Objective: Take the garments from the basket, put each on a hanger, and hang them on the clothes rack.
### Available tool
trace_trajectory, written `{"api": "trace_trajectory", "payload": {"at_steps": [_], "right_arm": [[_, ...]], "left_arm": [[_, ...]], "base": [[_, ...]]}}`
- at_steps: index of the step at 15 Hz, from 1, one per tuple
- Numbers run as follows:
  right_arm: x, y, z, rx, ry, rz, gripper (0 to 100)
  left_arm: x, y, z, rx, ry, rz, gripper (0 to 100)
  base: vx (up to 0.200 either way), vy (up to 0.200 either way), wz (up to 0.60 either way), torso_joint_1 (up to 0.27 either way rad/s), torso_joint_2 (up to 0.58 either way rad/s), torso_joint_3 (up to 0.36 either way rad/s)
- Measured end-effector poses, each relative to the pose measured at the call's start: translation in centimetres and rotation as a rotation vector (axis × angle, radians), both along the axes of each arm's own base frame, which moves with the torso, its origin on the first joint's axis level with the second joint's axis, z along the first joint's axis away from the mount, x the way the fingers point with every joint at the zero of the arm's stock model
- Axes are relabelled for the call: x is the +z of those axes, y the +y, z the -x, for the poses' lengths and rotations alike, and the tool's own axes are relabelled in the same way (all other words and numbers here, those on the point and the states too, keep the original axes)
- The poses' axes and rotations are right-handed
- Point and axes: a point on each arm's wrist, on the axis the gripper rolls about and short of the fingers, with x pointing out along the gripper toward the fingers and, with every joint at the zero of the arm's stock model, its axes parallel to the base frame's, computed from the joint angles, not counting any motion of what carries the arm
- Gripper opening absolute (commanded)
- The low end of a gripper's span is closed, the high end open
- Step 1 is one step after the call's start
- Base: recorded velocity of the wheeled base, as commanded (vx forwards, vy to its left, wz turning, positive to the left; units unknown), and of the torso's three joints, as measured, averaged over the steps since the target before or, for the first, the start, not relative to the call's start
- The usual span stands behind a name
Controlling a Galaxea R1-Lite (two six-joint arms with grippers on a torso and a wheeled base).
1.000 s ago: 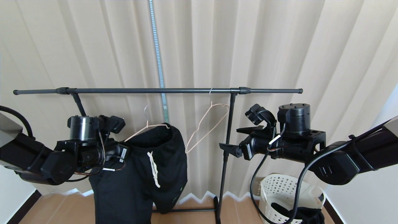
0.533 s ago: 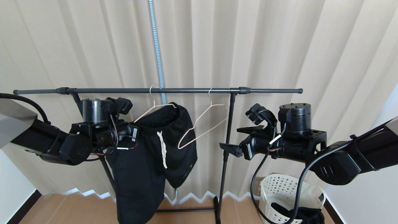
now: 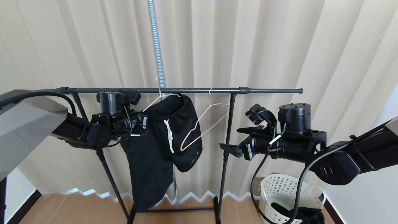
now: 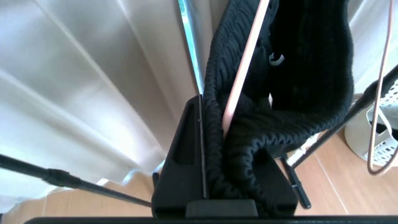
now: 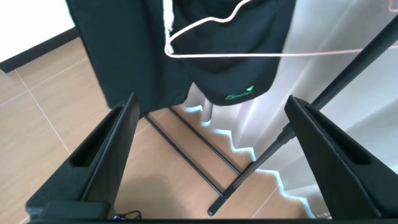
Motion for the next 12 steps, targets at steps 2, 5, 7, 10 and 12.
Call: {"api": "trace_trajectory", "payload": {"at_steps": [2,5,7,10,12], "right_arm": [[0.0,0.0,0.0,0.000,0.000,0.000,100],[-0.1,0.0,0.0,0.001,0.001,0.000,100],[-0.1,0.0,-0.1,0.000,0.002,0.001,100],[-0.1,0.0,-0.1,0.000,0.003,0.001,100],[-0.1,0.0,-0.1,0.000,0.003,0.001,100]], "left_arm": [[-0.7,-0.2,-1.2,0.002,-0.005,0.009,0],[-2.1,-0.3,-1.9,0.002,0.016,0.006,0],[-2.8,-0.4,-2.2,0.003,0.030,0.003,0],[-3.5,-0.4,-2.3,0.004,0.045,0.007,0],[-3.7,-0.4,-2.2,0.004,0.052,0.007,0]], "base": [[0.000,0.000,0.00,0.000,0.00,0.000],[0.000,0.000,0.00,0.000,0.00,0.000],[0.000,0.000,0.00,0.000,0.00,0.000],[0.000,0.000,0.00,0.000,0.00,0.000],[0.000,0.000,0.00,0.000,0.00,0.000]]}}
